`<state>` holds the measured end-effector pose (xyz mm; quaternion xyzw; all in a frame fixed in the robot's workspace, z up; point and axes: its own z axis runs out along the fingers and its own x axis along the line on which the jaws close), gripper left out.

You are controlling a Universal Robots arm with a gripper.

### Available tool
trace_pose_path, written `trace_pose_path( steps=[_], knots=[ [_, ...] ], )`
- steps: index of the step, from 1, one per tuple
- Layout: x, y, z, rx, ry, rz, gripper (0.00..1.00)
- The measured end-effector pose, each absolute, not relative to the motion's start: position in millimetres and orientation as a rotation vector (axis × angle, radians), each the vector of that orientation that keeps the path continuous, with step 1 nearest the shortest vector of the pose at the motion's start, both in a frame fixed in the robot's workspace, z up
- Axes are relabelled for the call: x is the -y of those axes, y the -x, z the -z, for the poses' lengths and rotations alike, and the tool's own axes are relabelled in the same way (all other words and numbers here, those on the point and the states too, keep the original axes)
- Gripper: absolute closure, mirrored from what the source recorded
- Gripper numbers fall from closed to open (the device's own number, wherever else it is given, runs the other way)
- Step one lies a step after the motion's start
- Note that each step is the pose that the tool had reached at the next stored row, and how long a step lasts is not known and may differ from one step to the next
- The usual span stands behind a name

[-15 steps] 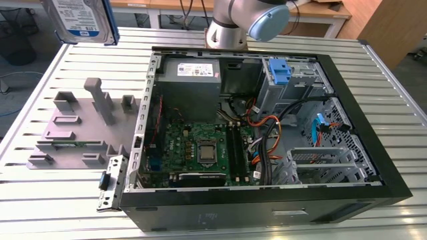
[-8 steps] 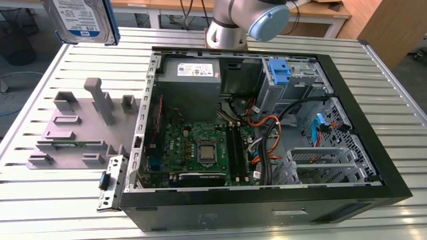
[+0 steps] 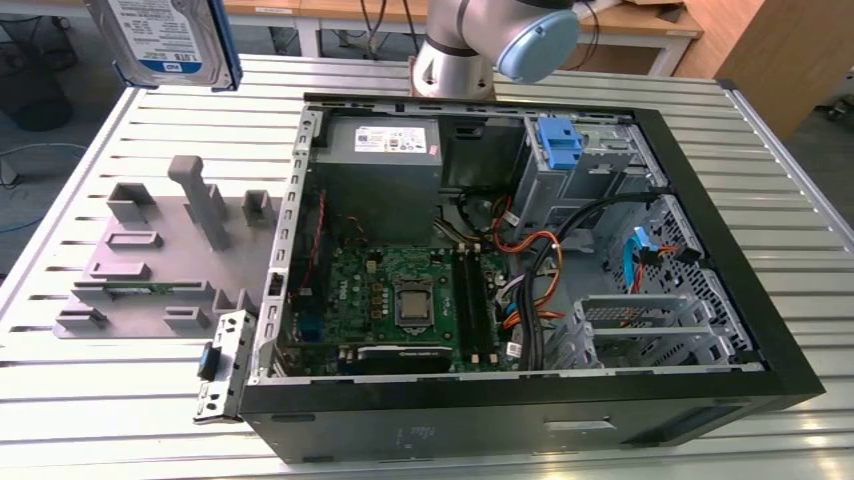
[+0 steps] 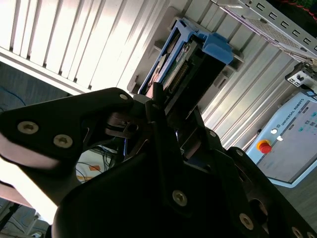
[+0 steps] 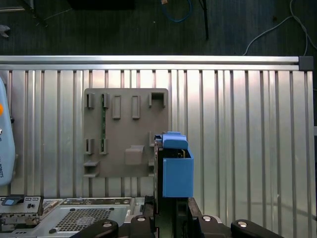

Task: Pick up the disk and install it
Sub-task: 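Pick up the disk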

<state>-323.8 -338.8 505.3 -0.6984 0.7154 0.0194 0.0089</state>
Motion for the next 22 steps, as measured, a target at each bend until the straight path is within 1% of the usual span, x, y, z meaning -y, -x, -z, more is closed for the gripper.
trace_pose_path(
  steps=[22],
  knots=[
    [338.8,315.2,-505.2,-2.235,2.182,-0.061,0.65]
  ],
)
